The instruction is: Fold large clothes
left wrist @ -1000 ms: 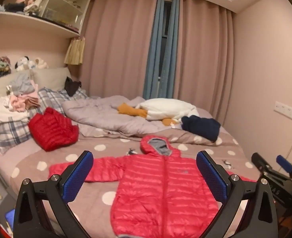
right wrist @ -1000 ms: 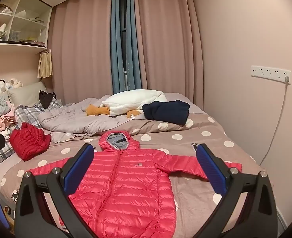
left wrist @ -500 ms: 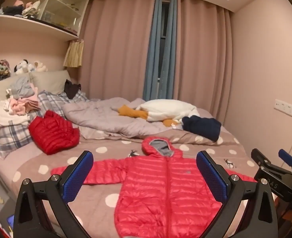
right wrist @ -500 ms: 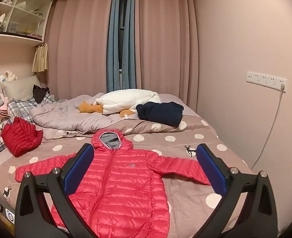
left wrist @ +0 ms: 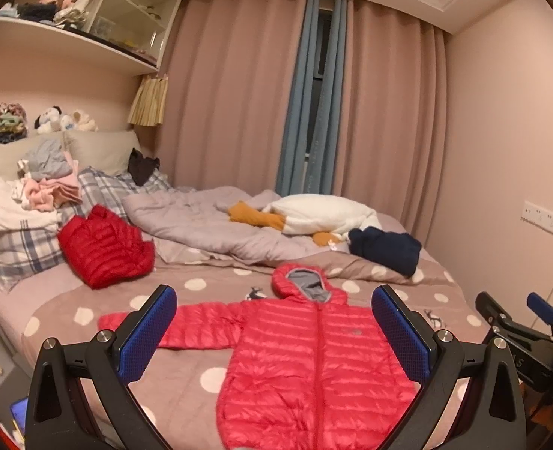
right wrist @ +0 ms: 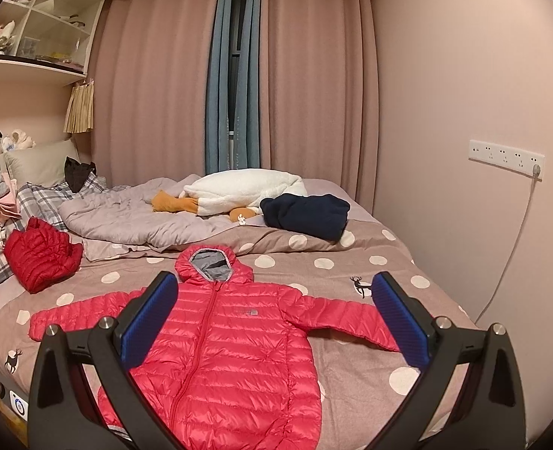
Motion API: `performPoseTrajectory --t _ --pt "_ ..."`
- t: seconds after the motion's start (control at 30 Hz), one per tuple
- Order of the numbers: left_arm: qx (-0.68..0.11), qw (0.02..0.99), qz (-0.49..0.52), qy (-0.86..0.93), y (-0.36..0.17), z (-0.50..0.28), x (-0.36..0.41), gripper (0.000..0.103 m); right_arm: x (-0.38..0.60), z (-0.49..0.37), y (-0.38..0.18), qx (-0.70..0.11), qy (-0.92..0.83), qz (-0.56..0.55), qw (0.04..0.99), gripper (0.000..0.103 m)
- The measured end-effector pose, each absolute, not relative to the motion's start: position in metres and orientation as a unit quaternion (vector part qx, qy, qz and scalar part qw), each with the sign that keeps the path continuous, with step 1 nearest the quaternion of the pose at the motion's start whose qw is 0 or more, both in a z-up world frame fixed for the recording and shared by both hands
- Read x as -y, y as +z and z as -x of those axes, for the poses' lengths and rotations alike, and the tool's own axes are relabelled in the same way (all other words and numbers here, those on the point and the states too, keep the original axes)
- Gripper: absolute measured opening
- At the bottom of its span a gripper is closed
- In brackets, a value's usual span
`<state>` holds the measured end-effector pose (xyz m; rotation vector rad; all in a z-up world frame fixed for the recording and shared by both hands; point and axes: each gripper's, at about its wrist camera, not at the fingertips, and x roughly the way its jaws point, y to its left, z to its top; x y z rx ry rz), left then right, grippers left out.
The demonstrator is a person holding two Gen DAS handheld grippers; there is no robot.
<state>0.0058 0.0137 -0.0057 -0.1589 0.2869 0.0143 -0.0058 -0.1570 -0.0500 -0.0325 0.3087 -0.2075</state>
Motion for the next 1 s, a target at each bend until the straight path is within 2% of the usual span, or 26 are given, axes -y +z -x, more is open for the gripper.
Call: performPoseTrajectory --t 0.53,1.0 --pt "-0.140 0.984 0.106 0.018 -0.0097 -0.0089 -0.0208 0.103 0.1586 0.0064 -0.0449 -0.148 -0.109 0.019 0.983 0.103" --pt "-0.146 0.986 0.086 0.013 -0.0095 -0.0076 -0.0115 0.103 0.1635 0.0075 -0.0466 -0.148 -0.106 0.007 0.983 0.103"
